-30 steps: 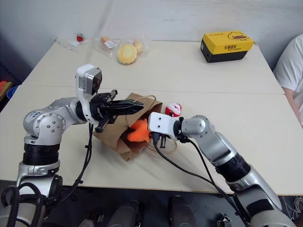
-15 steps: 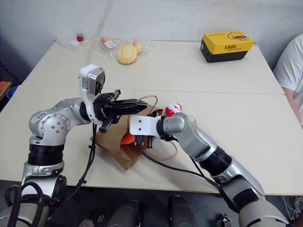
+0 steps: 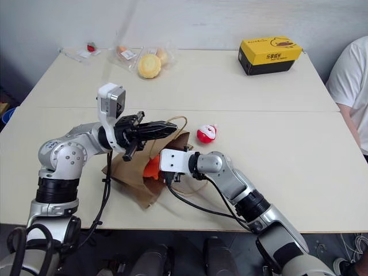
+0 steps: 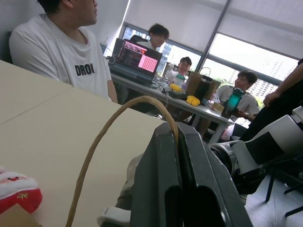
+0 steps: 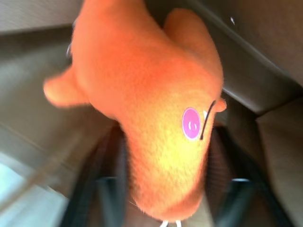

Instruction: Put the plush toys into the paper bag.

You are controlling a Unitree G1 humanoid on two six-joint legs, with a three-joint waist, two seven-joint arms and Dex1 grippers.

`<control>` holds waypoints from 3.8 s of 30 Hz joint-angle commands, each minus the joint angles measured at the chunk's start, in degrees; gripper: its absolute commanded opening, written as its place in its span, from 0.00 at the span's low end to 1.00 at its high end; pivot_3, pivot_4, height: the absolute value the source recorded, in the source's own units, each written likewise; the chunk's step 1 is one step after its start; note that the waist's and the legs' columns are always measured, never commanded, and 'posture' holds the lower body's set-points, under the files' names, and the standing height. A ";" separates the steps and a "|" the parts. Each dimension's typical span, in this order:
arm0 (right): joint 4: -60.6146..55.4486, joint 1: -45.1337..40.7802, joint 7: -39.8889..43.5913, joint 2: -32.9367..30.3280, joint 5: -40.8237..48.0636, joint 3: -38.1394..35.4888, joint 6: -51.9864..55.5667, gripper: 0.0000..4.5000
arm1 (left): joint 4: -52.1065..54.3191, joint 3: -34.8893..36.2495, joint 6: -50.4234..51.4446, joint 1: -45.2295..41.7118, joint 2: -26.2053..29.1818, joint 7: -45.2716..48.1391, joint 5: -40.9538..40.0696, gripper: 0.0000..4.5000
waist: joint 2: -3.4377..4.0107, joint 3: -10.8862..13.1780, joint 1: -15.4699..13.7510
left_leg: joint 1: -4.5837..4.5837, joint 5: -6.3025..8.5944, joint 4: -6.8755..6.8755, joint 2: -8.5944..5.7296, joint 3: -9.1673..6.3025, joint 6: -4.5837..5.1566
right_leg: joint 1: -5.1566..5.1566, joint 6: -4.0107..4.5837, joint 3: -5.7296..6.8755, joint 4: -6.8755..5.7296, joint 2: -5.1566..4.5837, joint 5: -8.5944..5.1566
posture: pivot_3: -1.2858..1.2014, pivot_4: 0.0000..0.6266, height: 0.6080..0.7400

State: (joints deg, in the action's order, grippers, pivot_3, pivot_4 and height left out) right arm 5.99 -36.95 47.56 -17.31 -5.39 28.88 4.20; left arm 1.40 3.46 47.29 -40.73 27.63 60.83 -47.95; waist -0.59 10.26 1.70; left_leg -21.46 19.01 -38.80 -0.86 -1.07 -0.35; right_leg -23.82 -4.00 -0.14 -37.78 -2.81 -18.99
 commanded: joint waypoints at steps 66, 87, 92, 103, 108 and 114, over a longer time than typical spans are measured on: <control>17.26 -7.39 -5.44 -10.11 -1.66 -14.33 1.55 0.19 | 1.74 4.36 -4.50 0.86 6.07 -1.16 1.63 0.00 | 0.07 -0.01 -0.04 | -0.01 0.10 -0.09 0.07 0.08 0.03 | 0.01 0.04 -0.18 -0.04 0.12 -0.02 | 0.52 0.24 1.00; -7.16 1.42 -2.78 1.60 12.98 -10.61 16.73 0.07 | 3.21 4.13 0.27 -1.73 4.80 0.89 -1.95 0.00 | 0.05 -0.01 -0.12 | 0.02 0.11 -0.15 0.09 0.05 -0.02 | -0.03 0.03 -0.20 -0.06 0.12 -0.02 | 0.52 0.24 1.00; 0.98 -3.01 -6.31 5.46 9.72 -10.32 14.24 0.07 | 4.60 4.36 1.05 -0.93 4.77 0.67 -2.99 0.00 | 0.05 0.00 -0.02 | -0.02 0.12 -0.12 0.09 0.04 -0.01 | -0.03 0.03 -0.18 -0.07 0.12 -0.02 | 0.52 0.24 1.00; 17.59 -8.45 -9.08 14.75 8.19 -11.84 9.49 0.07 | 4.18 4.10 0.01 -0.84 3.47 0.50 -2.61 0.00 | 0.06 -0.01 0.41 | -0.02 0.11 -0.07 0.09 0.05 -0.03 | -0.09 0.03 -0.18 -0.12 0.14 -0.02 | 0.52 0.24 1.00; 9.23 -5.31 -4.86 10.93 9.64 -12.50 11.64 0.42 | 4.85 5.34 -0.38 0.65 3.90 -0.48 -2.80 0.00 | 0.06 -0.01 0.15 | -0.02 0.11 -0.08 0.09 0.06 -0.03 | -0.08 0.03 -0.19 -0.12 0.14 -0.02 | 0.52 0.24 1.00; -5.65 -1.32 1.03 5.26 20.15 -16.75 29.43 0.88 | 4.98 6.37 -1.04 1.85 3.24 -1.95 -3.01 0.00 | 0.05 -0.01 -0.05 | -0.05 0.12 -0.09 0.09 0.03 -0.01 | -0.07 0.03 -0.18 -0.08 0.12 -0.02 | 0.52 0.24 1.00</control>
State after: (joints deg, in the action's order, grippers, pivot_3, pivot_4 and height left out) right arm 6.11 -38.47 46.95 -11.55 10.79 13.96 29.73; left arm 4.35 8.42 47.34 -38.93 31.17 59.34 -49.67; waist -0.53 10.26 1.64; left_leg -21.51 19.13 -38.88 -0.77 -1.04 -0.36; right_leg -23.89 -3.97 -0.32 -37.87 -2.68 -19.01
